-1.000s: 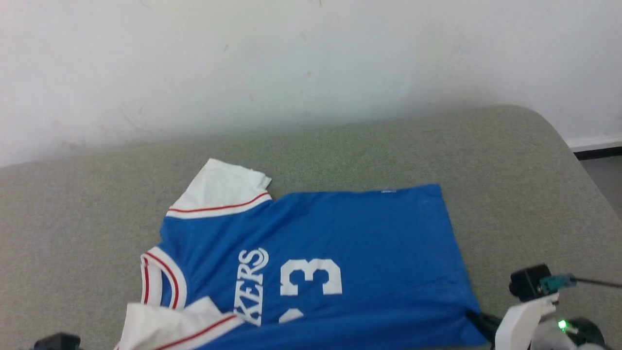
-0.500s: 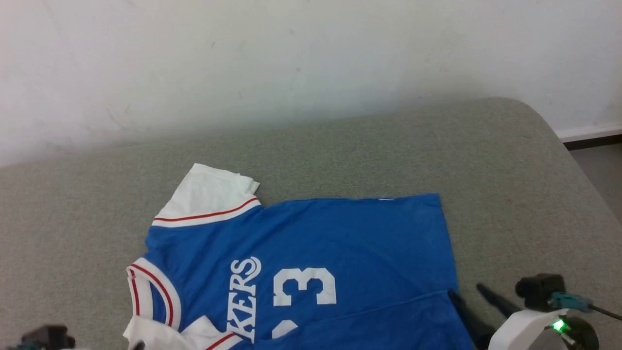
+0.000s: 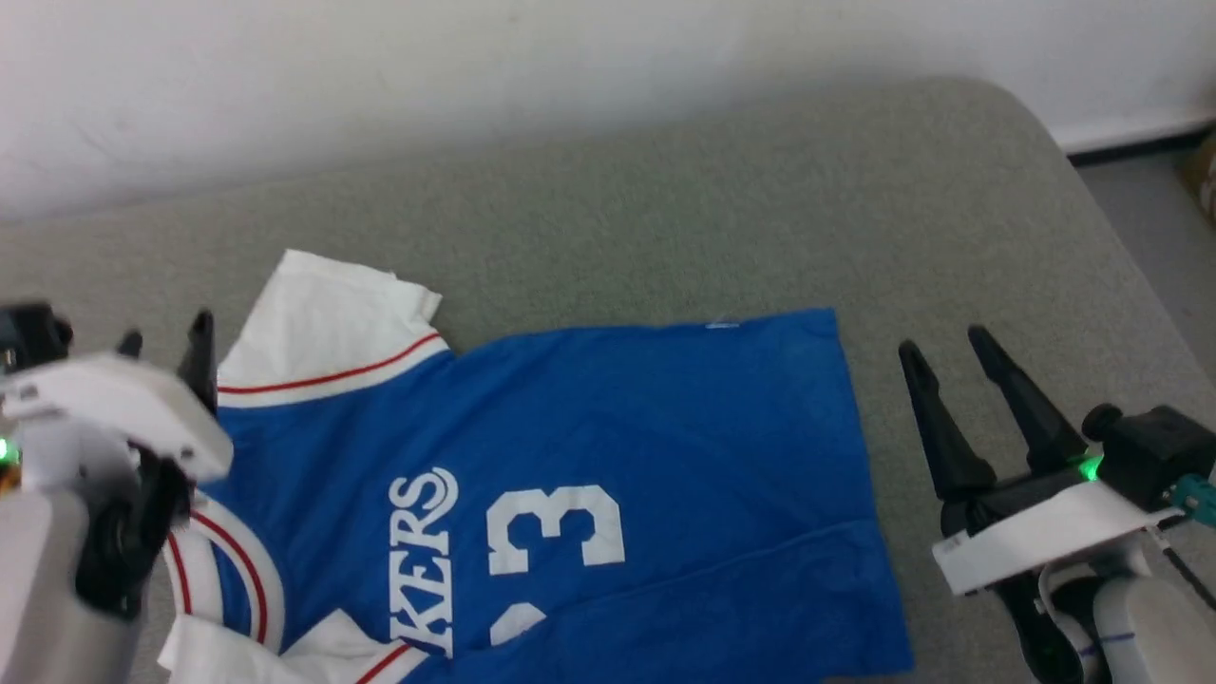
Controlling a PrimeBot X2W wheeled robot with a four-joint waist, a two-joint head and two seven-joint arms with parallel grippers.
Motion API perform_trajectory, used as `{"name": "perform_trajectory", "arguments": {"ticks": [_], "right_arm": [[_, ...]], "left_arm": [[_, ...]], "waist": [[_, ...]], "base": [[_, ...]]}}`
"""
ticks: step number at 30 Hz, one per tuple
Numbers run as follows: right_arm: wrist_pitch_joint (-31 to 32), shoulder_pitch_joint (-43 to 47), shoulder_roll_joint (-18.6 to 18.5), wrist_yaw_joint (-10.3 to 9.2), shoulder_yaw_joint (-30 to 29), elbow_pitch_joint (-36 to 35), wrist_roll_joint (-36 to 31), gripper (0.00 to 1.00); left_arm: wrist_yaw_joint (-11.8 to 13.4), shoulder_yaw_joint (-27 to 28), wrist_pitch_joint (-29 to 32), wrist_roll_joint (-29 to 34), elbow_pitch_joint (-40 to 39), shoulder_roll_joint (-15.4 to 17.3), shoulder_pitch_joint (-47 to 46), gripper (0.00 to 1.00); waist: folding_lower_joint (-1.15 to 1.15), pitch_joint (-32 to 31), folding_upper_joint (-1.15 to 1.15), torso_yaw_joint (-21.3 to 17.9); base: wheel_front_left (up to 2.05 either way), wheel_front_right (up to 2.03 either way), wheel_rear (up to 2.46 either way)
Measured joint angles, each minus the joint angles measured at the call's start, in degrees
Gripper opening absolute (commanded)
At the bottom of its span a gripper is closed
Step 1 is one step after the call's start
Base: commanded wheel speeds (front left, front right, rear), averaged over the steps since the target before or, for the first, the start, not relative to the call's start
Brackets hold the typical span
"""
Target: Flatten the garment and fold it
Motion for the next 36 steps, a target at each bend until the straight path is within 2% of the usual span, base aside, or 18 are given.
{"name": "perform_trajectory", "arguments": {"ticks": [4,8,14,19,25,26,27,28,29,32,36], "right_arm": [[-1.36,-2.82,0.20,0.00,0.18,-0.45,0.08,1.00],[-2.16,-5.15,0.11,0.00,1.58,0.41,-0.23,1.00],[-3.85,-7.47,0.12,0.00,4.04,2.78,-0.94,1.00],[-4.82,-8.37,0.33,0.00,6.04,4.75,-0.21,1.00],[-5.23,-8.53,0.30,0.00,6.52,6.83,1.59,1.00],[-5.22,-8.63,0.24,0.00,6.48,7.15,1.77,1.00],[-5.22,-8.75,0.12,0.00,6.43,7.54,2.00,1.00],[-5.21,-9.00,-0.07,0.00,6.37,7.87,2.25,1.00],[-5.16,-9.47,-0.32,0.00,6.34,8.22,2.37,1.00],[-4.52,-11.53,-0.92,0.00,6.62,9.01,3.37,1.00],[-0.45,-15.86,-2.52,0.00,8.69,11.01,6.62,1.00]], "left_arm": [[-1.44,-2.68,2.78,1.78,5.68,0.79,-11.52,1.00],[-4.30,-4.95,7.31,2.48,12.59,2.18,-21.13,1.00],[-5.89,-8.55,16.42,3.52,21.36,3.68,-29.49,1.00],[-4.67,-9.85,22.65,4.56,27.06,5.94,-32.42,1.00],[-3.44,-13.17,32.68,7.28,27.26,9.62,-36.39,0.99],[-3.44,-13.59,34.48,7.38,27.02,9.92,-36.79,0.64],[-3.45,-14.00,36.07,7.39,26.71,10.22,-37.26,0.41],[-3.45,-14.10,37.56,7.36,26.40,10.37,-37.67,0.11],[-3.41,-14.07,38.85,7.17,26.11,10.47,-37.97,0.00],[-3.23,-14.13,42.55,6.24,24.82,10.60,-38.11,0.00],[-2.27,-14.40,42.35,6.38,22.84,10.44,-37.90,0.00]], "waist": [[0.01,4.46,0.00,-1.28],[0.01,8.66,0.00,-2.89],[0.01,13.20,0.00,-6.40],[0.00,15.74,0.00,-9.63],[-0.03,17.97,0.00,-12.34],[-0.04,18.26,0.00,-12.60],[-0.04,18.51,0.00,-12.75],[-0.04,18.73,0.00,-12.83],[-0.03,18.88,0.00,-12.84],[-0.02,18.95,0.00,-12.54],[-0.01,19.07,0.00,-11.80]], "base": [[0.00,0.00,0.00],[0.00,0.00,0.00],[0.00,0.00,0.00],[0.00,0.00,0.00],[0.00,0.00,0.00],[0.00,0.00,0.00],[0.00,0.00,0.00],[0.00,0.00,0.00],[0.00,0.00,0.00],[0.00,0.00,0.00],[0.00,0.00,0.00]]}}
